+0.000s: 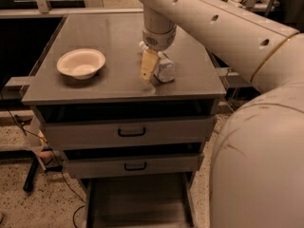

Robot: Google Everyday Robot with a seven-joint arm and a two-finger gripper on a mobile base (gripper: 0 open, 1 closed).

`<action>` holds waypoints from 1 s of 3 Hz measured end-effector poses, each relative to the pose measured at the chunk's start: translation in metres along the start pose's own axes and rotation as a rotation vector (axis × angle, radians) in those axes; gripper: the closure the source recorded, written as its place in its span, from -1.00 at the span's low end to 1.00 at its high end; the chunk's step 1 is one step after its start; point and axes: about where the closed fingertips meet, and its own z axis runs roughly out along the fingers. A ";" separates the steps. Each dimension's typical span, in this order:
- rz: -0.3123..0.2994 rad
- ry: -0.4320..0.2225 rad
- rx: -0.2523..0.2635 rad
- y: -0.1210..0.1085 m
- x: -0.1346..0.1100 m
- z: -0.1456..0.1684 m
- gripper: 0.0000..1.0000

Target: Place blue plastic bottle into bottom drawer

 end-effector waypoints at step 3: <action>-0.030 0.000 -0.016 0.009 -0.006 0.010 -0.15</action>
Offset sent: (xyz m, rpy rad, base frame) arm -0.0016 0.0083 -0.0098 -0.0026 0.0129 0.0271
